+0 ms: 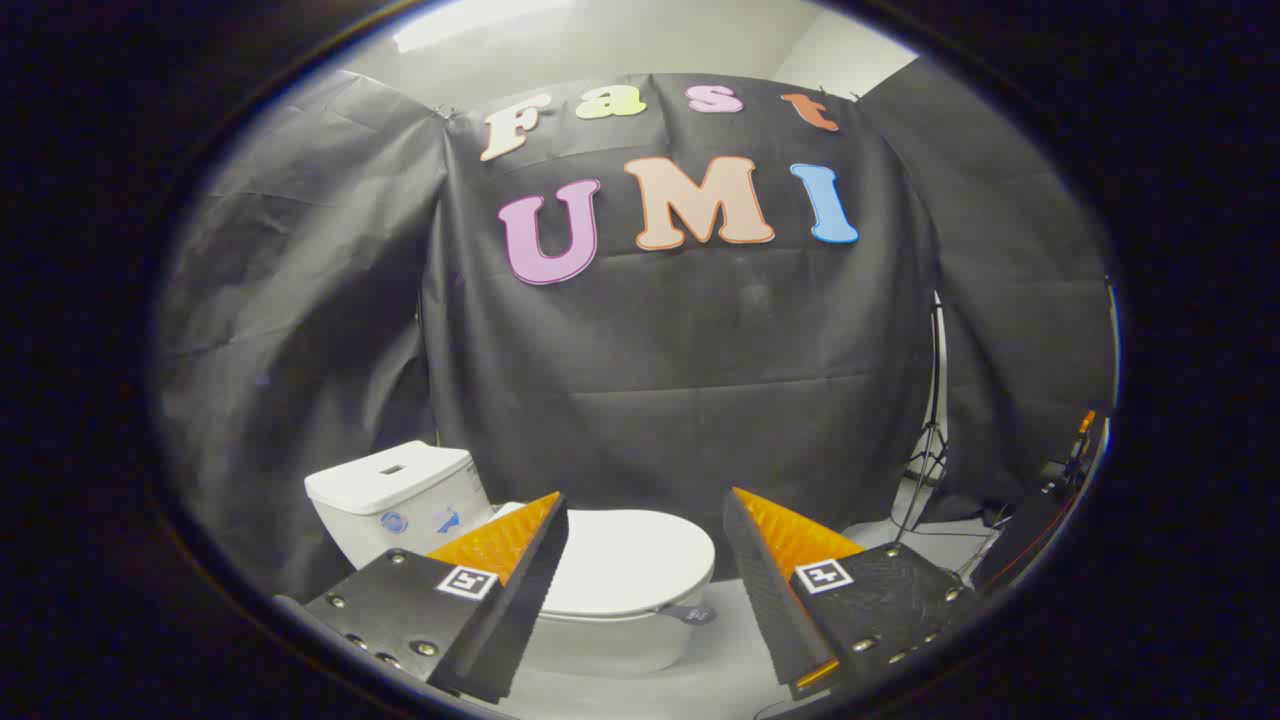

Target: Open the toilet lid.

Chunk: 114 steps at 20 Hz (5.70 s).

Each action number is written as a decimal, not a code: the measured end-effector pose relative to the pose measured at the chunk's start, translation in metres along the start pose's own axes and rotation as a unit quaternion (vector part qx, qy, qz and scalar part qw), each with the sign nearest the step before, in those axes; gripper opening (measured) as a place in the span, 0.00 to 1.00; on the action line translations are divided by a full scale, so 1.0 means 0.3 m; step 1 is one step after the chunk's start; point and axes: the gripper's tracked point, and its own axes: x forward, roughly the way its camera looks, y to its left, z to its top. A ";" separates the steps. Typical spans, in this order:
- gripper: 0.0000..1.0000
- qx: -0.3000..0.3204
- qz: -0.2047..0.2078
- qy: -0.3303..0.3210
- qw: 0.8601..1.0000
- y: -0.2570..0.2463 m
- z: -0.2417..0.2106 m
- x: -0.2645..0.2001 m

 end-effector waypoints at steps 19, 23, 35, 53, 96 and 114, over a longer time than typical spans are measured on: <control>0.93 0.052 -0.043 -0.027 0.997 -0.074 0.006 0.043; 0.93 0.081 -0.068 -0.026 0.994 -0.118 -0.027 0.081; 0.92 0.226 -0.053 -0.010 0.973 -0.112 -0.263 0.234; 0.88 0.439 -0.177 0.002 0.881 -0.241 -0.750 0.330; 0.10 0.509 -0.154 0.013 0.847 -0.190 -0.631 0.453; 0.10 0.328 -0.092 -0.032 0.940 0.292 0.044 0.498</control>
